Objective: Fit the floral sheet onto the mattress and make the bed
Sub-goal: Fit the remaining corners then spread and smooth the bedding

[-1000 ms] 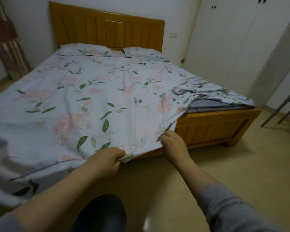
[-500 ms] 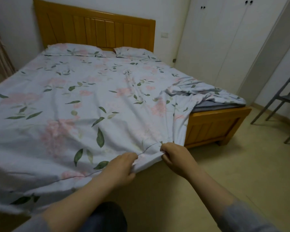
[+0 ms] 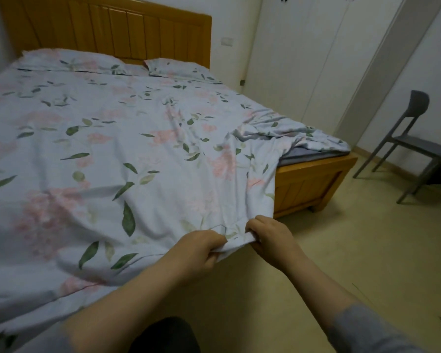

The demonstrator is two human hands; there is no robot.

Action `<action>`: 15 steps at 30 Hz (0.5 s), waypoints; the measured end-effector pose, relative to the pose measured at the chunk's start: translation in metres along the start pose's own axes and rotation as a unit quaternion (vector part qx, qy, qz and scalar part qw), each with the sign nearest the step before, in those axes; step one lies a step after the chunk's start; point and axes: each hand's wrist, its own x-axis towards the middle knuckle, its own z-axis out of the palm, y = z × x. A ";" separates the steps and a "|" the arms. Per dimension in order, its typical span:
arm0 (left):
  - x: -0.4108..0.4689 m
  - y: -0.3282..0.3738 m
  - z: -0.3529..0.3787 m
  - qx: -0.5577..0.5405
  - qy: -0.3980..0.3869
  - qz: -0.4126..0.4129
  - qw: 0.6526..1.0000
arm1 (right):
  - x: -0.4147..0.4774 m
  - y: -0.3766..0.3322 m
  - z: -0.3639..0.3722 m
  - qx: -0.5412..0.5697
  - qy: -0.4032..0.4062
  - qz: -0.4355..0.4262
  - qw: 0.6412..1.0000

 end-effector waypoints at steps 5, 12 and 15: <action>-0.009 -0.017 0.000 -0.016 -0.045 -0.016 0.999 | 0.026 0.012 0.005 -0.056 0.052 0.059 0.995; -0.002 -0.029 0.012 0.024 -0.088 -0.105 0.990 | 0.019 0.038 0.007 -0.008 0.110 0.156 0.982; 0.010 -0.025 0.019 0.038 -0.060 -0.117 0.991 | 0.001 0.049 0.002 -0.021 0.092 0.154 0.983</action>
